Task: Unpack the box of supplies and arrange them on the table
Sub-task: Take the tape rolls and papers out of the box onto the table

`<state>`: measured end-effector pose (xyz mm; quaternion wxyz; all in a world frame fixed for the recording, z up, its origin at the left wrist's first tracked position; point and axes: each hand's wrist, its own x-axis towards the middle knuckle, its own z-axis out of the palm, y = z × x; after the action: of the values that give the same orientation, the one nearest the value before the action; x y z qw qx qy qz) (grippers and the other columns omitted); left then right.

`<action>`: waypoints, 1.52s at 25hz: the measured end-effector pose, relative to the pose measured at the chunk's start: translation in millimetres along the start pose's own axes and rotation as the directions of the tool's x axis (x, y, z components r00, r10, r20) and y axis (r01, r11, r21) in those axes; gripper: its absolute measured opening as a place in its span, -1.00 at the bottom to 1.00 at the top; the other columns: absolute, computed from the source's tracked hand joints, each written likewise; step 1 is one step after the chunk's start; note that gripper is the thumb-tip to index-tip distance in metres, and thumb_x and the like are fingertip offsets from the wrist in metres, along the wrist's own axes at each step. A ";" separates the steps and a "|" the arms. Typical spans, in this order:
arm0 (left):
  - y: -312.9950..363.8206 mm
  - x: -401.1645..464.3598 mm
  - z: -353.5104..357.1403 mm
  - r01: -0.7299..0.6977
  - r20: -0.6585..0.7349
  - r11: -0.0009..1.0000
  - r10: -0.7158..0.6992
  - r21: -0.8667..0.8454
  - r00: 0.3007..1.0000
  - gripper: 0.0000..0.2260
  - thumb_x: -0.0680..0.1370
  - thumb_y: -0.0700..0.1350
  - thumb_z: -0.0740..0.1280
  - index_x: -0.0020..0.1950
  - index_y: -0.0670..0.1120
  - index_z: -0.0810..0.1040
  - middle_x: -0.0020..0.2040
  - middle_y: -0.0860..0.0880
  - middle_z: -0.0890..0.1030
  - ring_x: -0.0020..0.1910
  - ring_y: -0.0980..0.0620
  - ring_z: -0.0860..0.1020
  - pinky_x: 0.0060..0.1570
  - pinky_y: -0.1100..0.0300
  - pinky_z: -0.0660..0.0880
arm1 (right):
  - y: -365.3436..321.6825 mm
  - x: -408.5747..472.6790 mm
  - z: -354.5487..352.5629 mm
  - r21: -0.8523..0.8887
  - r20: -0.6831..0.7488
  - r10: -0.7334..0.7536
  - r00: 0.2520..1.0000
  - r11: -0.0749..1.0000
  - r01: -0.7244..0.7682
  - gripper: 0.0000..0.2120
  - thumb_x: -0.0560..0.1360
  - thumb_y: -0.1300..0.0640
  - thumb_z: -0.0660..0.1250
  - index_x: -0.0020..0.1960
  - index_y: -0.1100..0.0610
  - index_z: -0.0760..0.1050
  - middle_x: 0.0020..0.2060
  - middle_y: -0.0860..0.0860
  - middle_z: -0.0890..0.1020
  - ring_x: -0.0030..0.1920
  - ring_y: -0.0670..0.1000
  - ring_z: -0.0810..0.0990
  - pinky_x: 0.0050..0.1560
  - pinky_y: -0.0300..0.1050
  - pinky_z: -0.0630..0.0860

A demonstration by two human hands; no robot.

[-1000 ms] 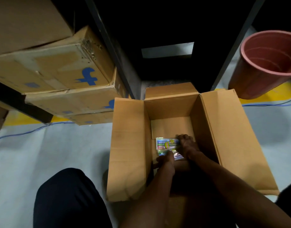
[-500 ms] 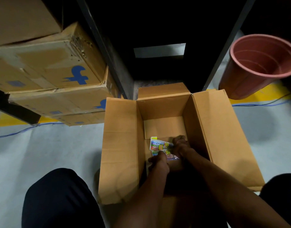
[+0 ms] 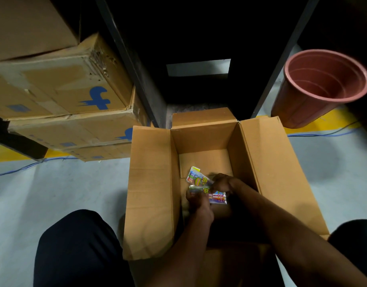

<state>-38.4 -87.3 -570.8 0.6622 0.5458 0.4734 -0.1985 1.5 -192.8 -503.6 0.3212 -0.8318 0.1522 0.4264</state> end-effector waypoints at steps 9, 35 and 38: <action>43.0 -16.9 -1.5 -0.317 0.222 0.948 0.313 -0.015 0.924 -0.53 0.46 -0.53 0.35 0.29 -0.17 0.52 0.20 -0.32 0.60 -0.01 -0.11 0.59 -0.30 0.28 0.57 | 1.6 -7.9 -10.9 0.569 -0.248 -0.120 0.961 0.785 0.245 -0.56 0.49 0.43 0.34 0.29 0.08 0.45 0.04 0.08 0.60 -0.25 -0.13 0.63 -0.39 -0.29 0.53; 176.0 -261.0 -77.6 -0.344 0.298 0.924 0.286 0.165 0.911 -0.46 0.49 -0.51 0.16 0.20 0.04 0.62 0.26 -0.15 0.62 0.18 -0.16 0.61 0.23 -0.17 0.55 | -52.9 -245.2 -86.8 0.738 -0.321 -0.086 0.943 0.602 0.306 -0.63 0.60 0.42 0.20 0.13 0.04 0.63 0.10 0.13 0.64 -0.09 -0.01 0.70 -0.22 -0.15 0.67; 223.9 -348.9 -89.0 -0.268 0.227 0.935 0.216 0.232 0.950 -0.49 0.53 -0.52 0.19 0.22 0.01 0.63 0.14 -0.05 0.63 0.06 -0.07 0.63 0.14 -0.07 0.61 | -78.8 -317.7 -101.5 0.765 -0.301 -0.060 0.952 0.581 0.278 -0.60 0.58 0.43 0.22 0.07 -0.01 0.66 0.11 0.13 0.66 -0.09 0.02 0.71 -0.20 -0.11 0.67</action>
<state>-65.3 -21.9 -152.7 0.6480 0.6599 0.3038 -0.2288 -82.3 -207.9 -171.7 0.6775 -0.6554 0.2841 0.1751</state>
